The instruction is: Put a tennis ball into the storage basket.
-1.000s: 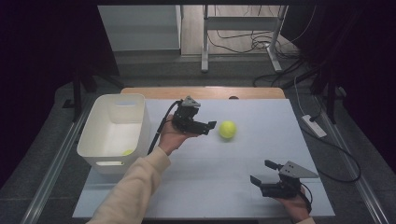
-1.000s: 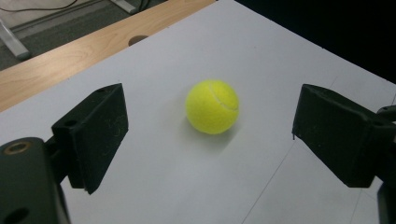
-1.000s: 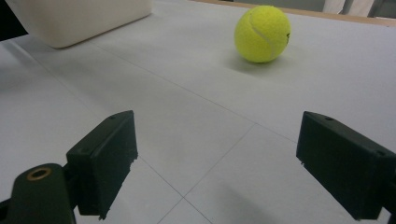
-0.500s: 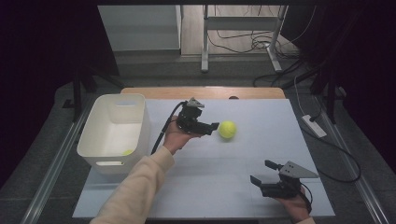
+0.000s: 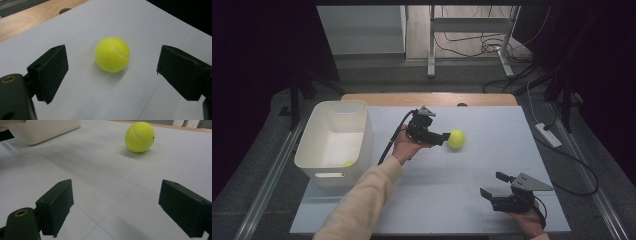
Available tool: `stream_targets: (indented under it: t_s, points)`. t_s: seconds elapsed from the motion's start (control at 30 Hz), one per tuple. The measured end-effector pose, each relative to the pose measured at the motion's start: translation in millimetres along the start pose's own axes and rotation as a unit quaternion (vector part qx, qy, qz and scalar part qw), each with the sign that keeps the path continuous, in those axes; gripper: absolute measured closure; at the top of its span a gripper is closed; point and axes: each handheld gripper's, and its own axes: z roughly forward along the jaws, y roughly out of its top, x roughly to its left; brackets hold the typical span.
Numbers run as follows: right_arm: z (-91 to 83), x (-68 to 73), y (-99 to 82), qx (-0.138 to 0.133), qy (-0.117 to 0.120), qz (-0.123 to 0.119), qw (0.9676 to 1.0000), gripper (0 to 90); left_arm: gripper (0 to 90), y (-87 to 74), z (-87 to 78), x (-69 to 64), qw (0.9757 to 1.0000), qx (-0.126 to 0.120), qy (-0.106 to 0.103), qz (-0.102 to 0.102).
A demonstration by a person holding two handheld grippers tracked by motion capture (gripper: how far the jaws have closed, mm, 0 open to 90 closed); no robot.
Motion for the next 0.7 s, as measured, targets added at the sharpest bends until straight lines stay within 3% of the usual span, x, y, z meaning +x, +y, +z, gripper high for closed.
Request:
stream_targets:
  t_s: [0.7]
  points:
    - [-1.1, 0.0, -0.7, 0.001, -0.005, 0.002, 1.0, 12.9, 10.6, 2.5, 30.4, -7.8, 0.9998, 0.015, -0.002, 0.011]
